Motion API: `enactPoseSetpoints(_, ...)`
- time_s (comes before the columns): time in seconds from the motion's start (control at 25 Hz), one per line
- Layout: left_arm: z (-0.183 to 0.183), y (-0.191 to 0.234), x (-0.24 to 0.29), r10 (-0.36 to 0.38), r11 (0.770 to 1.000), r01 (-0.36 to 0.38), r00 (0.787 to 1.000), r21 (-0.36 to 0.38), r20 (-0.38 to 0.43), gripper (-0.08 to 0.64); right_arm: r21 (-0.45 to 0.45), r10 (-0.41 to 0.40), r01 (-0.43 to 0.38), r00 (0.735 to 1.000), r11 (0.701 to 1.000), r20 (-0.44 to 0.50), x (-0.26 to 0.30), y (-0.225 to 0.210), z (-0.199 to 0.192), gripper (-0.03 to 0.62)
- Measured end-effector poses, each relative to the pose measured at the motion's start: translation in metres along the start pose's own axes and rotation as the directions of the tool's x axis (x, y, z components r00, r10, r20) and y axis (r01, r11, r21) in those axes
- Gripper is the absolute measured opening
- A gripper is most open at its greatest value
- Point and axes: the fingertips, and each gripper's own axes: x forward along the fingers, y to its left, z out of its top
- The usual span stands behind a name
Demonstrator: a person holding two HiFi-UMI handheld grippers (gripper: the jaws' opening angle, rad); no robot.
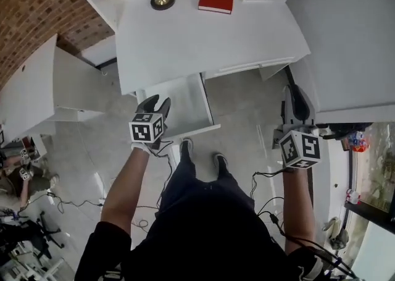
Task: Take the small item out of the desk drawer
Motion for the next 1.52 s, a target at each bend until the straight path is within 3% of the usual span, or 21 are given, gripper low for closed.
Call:
enactPoseSetpoints(0.24,-0.051,0.020,0.081,-0.052,0.998,0.058,0.981,0.030,-0.185,0.166,0.017,-0.167,0.170,0.981,0.985,-0.098,-0.014,-0.014,-0.039,0.066)
enactPoseSetpoints(0.4,-0.085,0.026,0.129,-0.061,0.995,0.081,0.956,0.058,-0.287,0.167,0.037,-0.253,0.260,0.958,0.965,-0.133,-0.028,-0.026,-0.060,0.060)
enactPoseSetpoints(0.52,-0.113,0.036,0.155,-0.058,0.998,0.065,0.931,0.006,-0.362,0.167,0.057,-0.298,0.311,0.940,0.949,-0.166,-0.041,-0.033,-0.080,0.058)
enactPoseSetpoints(0.64,-0.139,0.044,0.178,-0.068,0.998,0.058,0.903,-0.036,-0.424,0.167,0.051,-0.321,0.338,0.924,0.940,-0.209,-0.049,-0.039,-0.106,0.057)
enactPoseSetpoints(0.84,-0.169,0.052,0.209,-0.046,0.999,0.050,0.872,-0.006,-0.486,0.167,0.031,-0.338,0.359,0.900,0.933,-0.276,-0.058,-0.056,-0.140,0.057)
enactPoseSetpoints(1.12,-0.200,0.067,0.239,-0.013,0.990,-0.064,0.842,-0.123,-0.539,0.175,0.053,-0.344,0.384,0.873,0.922,-0.345,-0.065,-0.070,-0.184,0.057)
enactPoseSetpoints(1.28,-0.213,0.065,0.244,0.005,0.996,-0.059,0.802,-0.071,-0.597,0.156,0.054,-0.339,0.384,0.864,0.922,-0.372,-0.068,-0.076,-0.198,0.055)
enactPoseSetpoints(1.52,-0.195,0.064,0.235,0.020,0.999,-0.032,0.829,-0.011,-0.559,0.126,0.067,-0.324,0.370,0.877,0.927,-0.355,-0.058,-0.075,-0.192,0.048)
